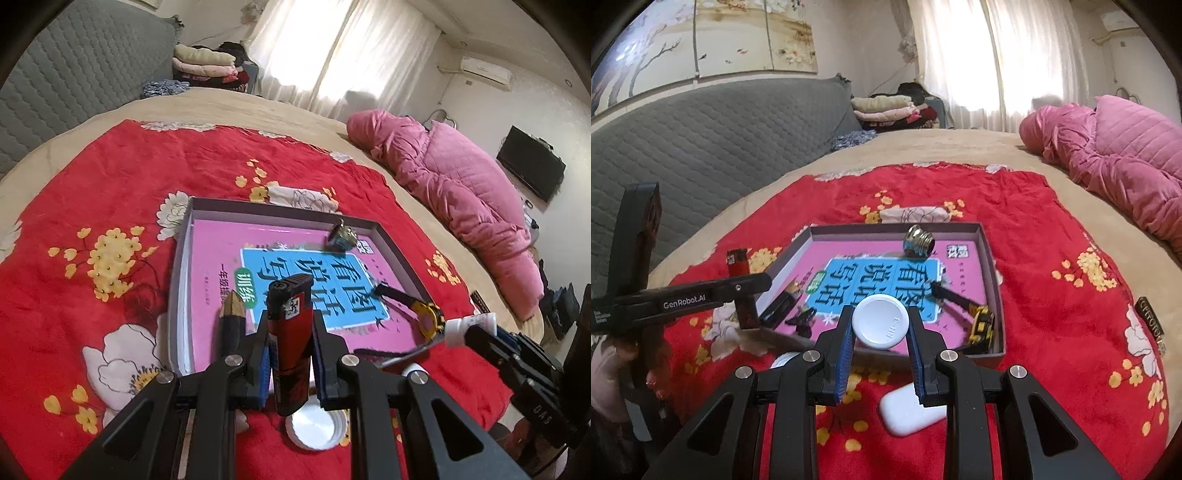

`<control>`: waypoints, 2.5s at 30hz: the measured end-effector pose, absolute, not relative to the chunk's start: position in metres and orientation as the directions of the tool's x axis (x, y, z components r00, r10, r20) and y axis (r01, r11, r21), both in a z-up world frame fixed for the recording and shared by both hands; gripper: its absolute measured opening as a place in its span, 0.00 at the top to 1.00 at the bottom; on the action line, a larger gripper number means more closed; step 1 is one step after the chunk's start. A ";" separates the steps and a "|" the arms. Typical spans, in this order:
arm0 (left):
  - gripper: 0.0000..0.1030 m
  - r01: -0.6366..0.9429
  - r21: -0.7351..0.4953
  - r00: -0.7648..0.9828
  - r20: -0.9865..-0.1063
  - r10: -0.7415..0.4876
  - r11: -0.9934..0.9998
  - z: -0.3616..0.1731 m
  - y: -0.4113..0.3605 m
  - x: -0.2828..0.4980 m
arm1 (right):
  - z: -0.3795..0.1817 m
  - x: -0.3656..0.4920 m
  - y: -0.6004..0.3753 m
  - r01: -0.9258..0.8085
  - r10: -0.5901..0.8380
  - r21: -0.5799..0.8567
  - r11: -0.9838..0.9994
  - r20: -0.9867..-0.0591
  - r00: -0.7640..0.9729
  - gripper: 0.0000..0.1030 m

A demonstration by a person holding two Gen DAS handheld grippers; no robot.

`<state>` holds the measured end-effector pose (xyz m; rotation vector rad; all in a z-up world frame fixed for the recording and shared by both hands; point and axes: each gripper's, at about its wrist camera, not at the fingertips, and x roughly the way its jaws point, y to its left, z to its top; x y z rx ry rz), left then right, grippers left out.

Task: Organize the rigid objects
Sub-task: 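Lift the lighter over the box with the left gripper while the right gripper lifts the bottle, then lower the lighter into the box and open the left gripper while the right holds the bottle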

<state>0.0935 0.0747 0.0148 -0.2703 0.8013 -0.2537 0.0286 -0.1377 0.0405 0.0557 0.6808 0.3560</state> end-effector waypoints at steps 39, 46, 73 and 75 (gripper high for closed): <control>0.82 0.225 -0.308 0.559 -0.736 -0.381 0.924 -0.024 0.004 0.137 | 0.023 0.068 -0.146 -0.220 0.283 0.179 0.959 -0.659 0.697 0.73; 0.82 0.226 -0.307 0.541 -0.750 -0.381 0.924 -0.031 0.004 0.138 | 0.015 0.074 -0.145 -0.208 0.271 0.175 0.962 -0.679 0.682 0.73; 0.82 0.149 -0.298 0.531 -0.780 -0.331 0.943 -0.042 0.028 0.145 | -0.020 0.091 -0.131 -0.193 0.169 0.065 0.979 -0.785 0.596 0.73; 0.82 0.152 -0.301 0.528 -0.780 -0.335 0.941 -0.043 0.028 0.145 | -0.020 0.092 -0.132 -0.189 0.163 0.060 0.980 -0.785 0.597 0.73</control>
